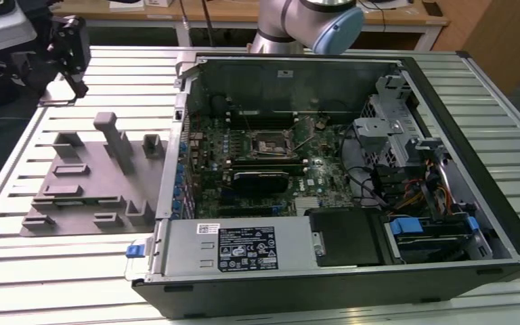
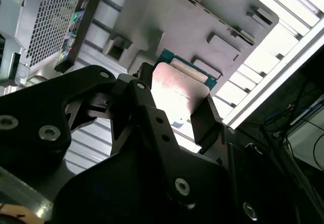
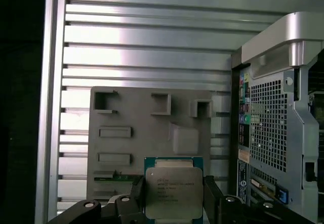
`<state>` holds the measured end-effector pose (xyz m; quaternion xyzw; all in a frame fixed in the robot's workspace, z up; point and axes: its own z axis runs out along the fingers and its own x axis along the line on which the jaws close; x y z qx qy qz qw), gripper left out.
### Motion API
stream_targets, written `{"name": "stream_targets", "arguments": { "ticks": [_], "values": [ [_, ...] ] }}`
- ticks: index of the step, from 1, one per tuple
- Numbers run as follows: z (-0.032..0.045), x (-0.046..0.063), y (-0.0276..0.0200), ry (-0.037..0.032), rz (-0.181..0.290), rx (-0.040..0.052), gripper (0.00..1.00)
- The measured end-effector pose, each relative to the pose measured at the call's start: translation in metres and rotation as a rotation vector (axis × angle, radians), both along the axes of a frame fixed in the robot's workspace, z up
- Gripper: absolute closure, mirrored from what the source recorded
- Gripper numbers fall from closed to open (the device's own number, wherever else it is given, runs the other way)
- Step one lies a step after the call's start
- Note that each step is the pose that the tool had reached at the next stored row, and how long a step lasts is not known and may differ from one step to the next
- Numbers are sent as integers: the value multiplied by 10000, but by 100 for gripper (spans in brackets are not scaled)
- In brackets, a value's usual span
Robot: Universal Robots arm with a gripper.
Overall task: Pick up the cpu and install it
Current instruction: 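Pick up the cpu and move it towards the insertion slot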
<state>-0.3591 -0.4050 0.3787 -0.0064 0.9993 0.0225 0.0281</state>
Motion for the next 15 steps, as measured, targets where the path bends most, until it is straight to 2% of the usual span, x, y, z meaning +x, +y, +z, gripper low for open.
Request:
{"name": "stream_targets", "arguments": {
  "ticks": [15],
  "values": [
    [0,439,0,1,-1,-1,45]
  ]
}}
